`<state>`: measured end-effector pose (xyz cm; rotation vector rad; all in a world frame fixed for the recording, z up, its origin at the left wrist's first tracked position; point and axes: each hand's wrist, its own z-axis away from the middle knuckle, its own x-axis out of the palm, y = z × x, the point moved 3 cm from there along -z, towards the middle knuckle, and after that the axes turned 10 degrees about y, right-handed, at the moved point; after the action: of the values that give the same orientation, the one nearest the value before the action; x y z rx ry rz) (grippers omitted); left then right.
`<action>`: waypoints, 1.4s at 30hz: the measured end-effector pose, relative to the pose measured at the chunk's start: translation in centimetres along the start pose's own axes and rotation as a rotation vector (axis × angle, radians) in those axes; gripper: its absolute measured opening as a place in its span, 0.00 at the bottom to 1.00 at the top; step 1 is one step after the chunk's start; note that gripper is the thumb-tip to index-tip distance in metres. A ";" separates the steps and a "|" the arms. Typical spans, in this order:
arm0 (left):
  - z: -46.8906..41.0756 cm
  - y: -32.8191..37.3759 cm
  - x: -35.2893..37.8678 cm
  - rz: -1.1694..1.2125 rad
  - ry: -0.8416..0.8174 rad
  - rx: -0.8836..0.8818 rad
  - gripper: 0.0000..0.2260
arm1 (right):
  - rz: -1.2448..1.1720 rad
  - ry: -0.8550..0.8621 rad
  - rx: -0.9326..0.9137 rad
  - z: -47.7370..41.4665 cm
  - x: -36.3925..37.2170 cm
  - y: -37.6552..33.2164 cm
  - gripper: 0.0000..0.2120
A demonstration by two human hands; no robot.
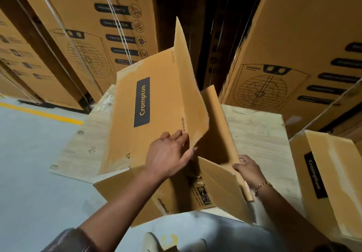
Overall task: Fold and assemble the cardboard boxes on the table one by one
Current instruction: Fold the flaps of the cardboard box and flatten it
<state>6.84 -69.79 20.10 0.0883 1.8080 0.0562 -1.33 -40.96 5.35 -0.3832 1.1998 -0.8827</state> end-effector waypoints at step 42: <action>0.4 -19.5 23.0 0.314 -0.505 -0.788 0.39 | 0.026 0.136 0.354 -7.1 6.0 3.3 0.24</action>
<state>1.29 -87.16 -3.89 -0.1654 1.1536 0.8805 -6.06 -42.14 -3.22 -0.0217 1.1418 -1.0895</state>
